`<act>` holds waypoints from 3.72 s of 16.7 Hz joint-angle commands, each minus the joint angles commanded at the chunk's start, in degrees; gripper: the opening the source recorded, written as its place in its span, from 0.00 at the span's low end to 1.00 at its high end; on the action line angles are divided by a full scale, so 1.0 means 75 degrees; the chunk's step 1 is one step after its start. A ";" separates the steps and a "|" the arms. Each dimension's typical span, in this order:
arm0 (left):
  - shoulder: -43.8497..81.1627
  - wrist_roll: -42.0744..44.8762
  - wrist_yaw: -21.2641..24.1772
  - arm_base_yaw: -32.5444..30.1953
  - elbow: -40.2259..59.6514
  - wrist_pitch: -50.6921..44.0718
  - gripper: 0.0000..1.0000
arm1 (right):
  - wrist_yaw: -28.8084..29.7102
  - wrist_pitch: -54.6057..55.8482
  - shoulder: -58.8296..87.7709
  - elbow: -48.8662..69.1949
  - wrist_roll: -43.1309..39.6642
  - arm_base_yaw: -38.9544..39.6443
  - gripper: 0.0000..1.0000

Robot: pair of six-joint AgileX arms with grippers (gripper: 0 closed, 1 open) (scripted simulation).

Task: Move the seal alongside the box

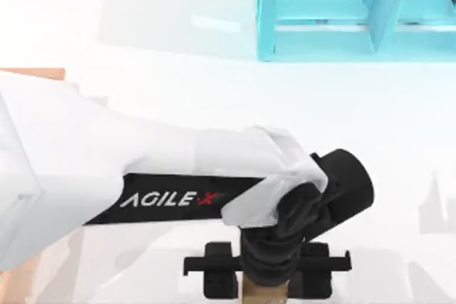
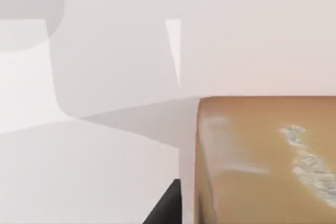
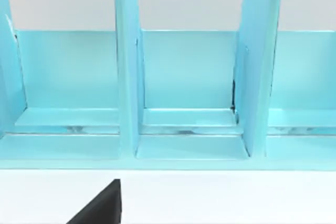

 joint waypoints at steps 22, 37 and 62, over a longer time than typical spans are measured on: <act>-0.0410 -0.0016 -0.0007 -0.0014 0.0752 -0.1253 0.00 | 0.0000 0.0000 0.0000 0.0000 0.0000 0.0000 1.00; -0.0209 0.2526 -0.0006 0.2603 0.2406 -0.2709 0.00 | 0.0000 0.0000 0.0000 0.0000 0.0000 0.0000 1.00; -0.0070 0.6288 -0.0013 0.6289 0.2427 -0.2458 0.00 | 0.0000 0.0000 0.0000 0.0000 0.0000 0.0000 1.00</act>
